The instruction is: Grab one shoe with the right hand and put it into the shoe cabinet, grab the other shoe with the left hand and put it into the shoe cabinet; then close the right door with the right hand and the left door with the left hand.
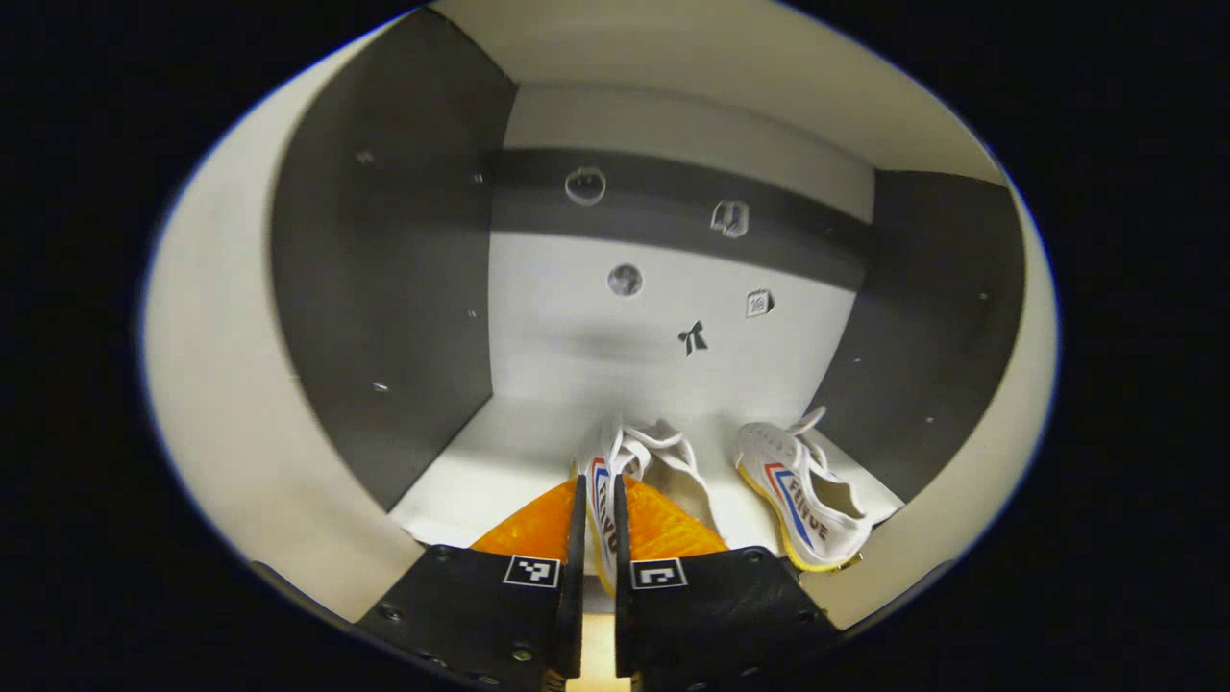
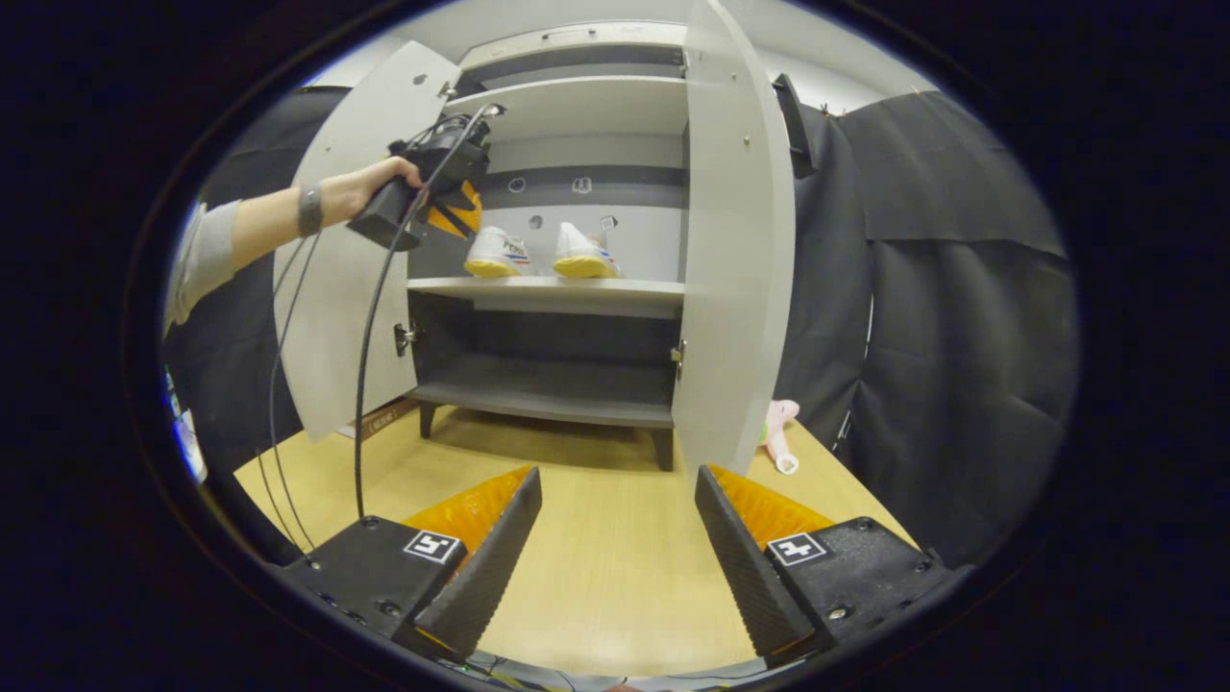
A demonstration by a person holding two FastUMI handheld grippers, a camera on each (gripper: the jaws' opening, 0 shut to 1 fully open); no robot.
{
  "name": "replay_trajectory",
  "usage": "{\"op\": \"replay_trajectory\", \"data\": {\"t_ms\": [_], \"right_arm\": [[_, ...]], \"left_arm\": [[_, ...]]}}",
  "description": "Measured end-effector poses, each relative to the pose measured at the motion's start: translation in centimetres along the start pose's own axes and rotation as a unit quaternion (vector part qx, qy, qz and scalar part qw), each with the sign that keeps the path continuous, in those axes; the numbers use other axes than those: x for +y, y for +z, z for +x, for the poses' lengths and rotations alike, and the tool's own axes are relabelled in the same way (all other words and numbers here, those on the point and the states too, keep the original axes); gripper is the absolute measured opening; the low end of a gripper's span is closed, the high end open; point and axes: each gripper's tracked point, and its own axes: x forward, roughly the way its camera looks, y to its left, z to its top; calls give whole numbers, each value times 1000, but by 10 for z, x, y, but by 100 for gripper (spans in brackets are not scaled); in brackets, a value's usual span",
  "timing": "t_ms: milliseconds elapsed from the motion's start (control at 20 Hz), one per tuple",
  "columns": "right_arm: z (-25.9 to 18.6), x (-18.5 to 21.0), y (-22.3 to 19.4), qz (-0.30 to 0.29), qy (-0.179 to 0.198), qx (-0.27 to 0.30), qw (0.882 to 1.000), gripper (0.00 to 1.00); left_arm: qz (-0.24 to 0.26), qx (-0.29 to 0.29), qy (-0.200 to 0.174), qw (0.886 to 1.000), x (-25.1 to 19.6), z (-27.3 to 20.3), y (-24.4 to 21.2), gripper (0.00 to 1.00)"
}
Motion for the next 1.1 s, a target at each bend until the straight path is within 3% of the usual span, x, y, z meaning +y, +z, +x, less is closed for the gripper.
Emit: {"op": "replay_trajectory", "data": {"t_ms": [250, 500, 550, 600, 650, 700, 800, 850, 1000, 1050, 1100], "right_arm": [[-13, 4, 31, 11, 17, -35, 999, 100], [-37, -3, 52, 8, 26, -63, 998, 100], [-41, -3, 55, 14, 28, -65, 997, 100], [-45, -3, 56, 17, 30, -66, 997, 100], [-50, -4, 56, 19, 30, -68, 997, 100], [-53, -5, 57, 17, 29, -69, 997, 100], [-60, -9, 59, 10, 23, -73, 997, 100], [-63, -11, 62, 9, 20, -75, 997, 100], [-73, -17, 70, 14, 17, -83, 996, 100], [-75, -24, 76, 18, 10, -90, 996, 100], [-77, -26, 82, 23, 2, -95, 995, 100]], "left_arm": [[-21, -105, -27, 994, -16, -120, -41, 10], [-12, -141, -18, 990, -25, -208, -113, 10], [-11, -151, -18, 988, -27, -223, -123, 19], [-5, -156, -22, 987, -29, -235, -132, 41], [3, -159, -22, 987, -32, -244, -138, 28], [7, -161, -23, 987, -34, -253, -142, 31], [9, -173, -26, 984, -39, -267, -142, 42], [9, -181, -27, 983, -41, -273, -140, 53], [6, -187, -29, 982, -42, -283, -141, 66], [4, -191, -23, 981, -39, -285, -139, 77], [5, -190, -21, 982, -38, -287, -140, 81]]}}
